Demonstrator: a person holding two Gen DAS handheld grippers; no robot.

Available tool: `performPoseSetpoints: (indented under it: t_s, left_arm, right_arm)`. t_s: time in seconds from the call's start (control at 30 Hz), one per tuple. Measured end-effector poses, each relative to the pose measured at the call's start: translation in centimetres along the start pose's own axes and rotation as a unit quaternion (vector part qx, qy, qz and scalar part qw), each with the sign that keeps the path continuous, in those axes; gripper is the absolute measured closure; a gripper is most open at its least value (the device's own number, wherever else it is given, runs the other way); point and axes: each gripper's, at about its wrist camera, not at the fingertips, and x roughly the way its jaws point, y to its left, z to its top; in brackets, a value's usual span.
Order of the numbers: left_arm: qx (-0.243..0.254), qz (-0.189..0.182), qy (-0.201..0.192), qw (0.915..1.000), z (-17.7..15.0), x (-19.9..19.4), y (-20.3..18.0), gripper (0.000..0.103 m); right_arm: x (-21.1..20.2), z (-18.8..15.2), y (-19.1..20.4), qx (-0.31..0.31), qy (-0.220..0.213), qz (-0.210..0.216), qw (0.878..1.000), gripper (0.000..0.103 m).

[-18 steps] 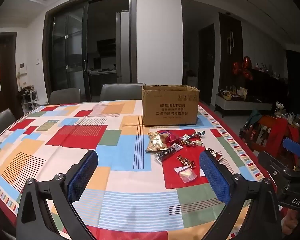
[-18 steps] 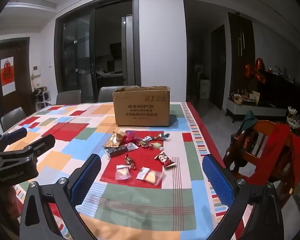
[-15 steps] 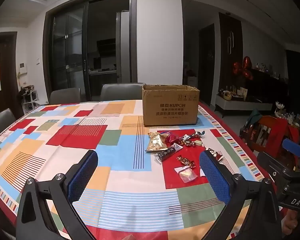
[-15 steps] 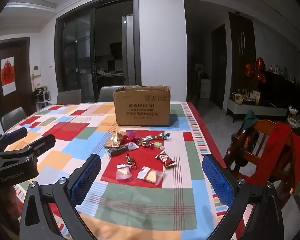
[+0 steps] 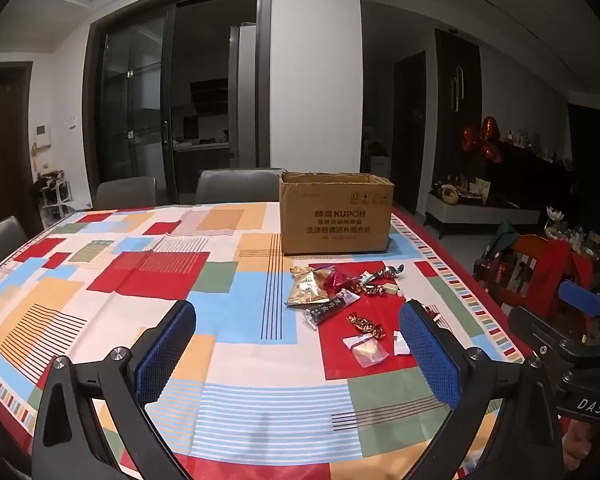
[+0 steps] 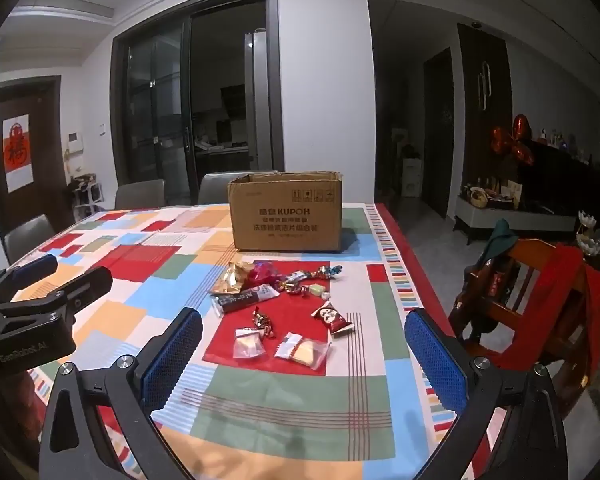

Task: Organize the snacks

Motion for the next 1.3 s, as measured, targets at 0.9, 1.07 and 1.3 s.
performPoseSetpoints:
  t_s: [0.9, 1.07, 1.3]
  left_arm:
    - [0.0, 0.0, -0.004, 1.0, 0.26, -0.25, 0.0, 0.0]
    - [0.0, 0.001, -0.004, 1.0, 0.27, -0.29, -0.01, 0.0]
    - [0.0, 0.001, -0.005, 1.0, 0.23, -0.34, -0.05, 0.0]
  right_arm:
    - [-0.17, 0.07, 0.08, 0.002, -0.002, 0.001, 1.0, 0.001]
    - [0.09, 0.02, -0.1, 0.002, -0.002, 0.001, 1.0, 0.001]
    - [-0.1, 0.09, 0.0, 0.003, -0.002, 0.002, 1.0, 0.001]
